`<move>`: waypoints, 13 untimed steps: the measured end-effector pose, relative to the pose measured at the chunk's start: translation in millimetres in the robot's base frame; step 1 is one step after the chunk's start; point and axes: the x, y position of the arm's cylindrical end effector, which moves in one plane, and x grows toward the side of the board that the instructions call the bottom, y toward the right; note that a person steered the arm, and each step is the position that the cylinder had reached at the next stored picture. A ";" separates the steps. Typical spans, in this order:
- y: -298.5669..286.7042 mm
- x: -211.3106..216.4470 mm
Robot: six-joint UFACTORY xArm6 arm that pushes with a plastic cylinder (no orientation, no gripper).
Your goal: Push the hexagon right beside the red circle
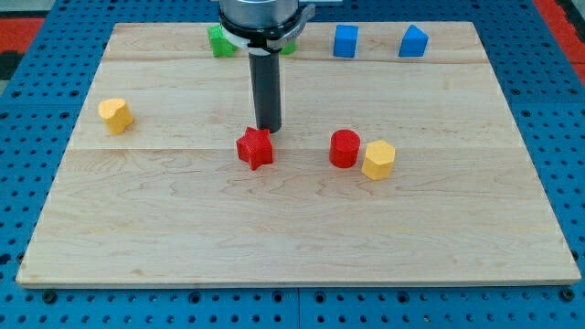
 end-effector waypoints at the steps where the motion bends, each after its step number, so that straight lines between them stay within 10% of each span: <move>1: 39.1 9.4; 4: 82.3 89.0; 9: 269.1 32.7; 13: 190.1 -20.0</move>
